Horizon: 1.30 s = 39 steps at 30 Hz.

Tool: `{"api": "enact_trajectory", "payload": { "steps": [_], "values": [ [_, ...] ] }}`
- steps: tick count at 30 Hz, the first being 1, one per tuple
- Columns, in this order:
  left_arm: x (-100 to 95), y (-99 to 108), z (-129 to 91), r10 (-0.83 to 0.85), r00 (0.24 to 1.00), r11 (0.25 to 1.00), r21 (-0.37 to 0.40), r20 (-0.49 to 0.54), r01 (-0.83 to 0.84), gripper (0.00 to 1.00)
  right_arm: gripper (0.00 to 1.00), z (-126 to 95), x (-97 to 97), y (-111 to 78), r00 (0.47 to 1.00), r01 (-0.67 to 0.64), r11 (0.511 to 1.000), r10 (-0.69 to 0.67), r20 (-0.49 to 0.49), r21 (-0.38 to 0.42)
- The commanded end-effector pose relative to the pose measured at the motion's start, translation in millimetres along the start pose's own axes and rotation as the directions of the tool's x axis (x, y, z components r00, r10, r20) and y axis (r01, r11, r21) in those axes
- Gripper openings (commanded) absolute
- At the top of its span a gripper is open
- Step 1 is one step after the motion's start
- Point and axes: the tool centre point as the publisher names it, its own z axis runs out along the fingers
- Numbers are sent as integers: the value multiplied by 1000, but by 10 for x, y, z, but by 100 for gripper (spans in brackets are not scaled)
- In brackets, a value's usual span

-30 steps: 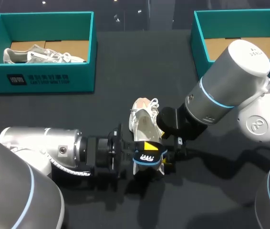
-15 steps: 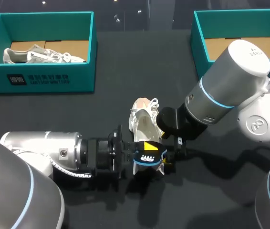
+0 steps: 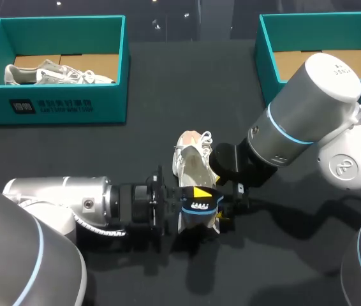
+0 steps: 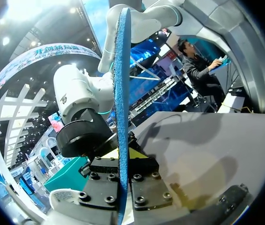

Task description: Take the shoe out of the shoebox, open the shoe tongue, remove and reinsert the insole, then place the shoe into the shoebox

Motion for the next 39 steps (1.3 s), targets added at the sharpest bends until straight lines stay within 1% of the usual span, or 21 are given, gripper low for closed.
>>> {"api": "enact_trajectory", "payload": {
  "steps": [1,12,26,39],
  "values": [
    [-15,55,62,0,1000,1000,-6,2,0,0,100,11,8,3,1000,-1,1000,1,2,0],
    [-92,165,66,-29,999,999,-22,24,30,0,100,11,8,3,1000,-1,1000,1,2,0],
    [-73,267,42,16,1000,999,-52,20,-15,0,100,11,8,3,1000,-1,1000,1,2,0],
    [-108,377,23,25,1000,997,-77,12,-24,0,100,11,8,3,1000,-1,1000,1,2,0]
  ]
}}
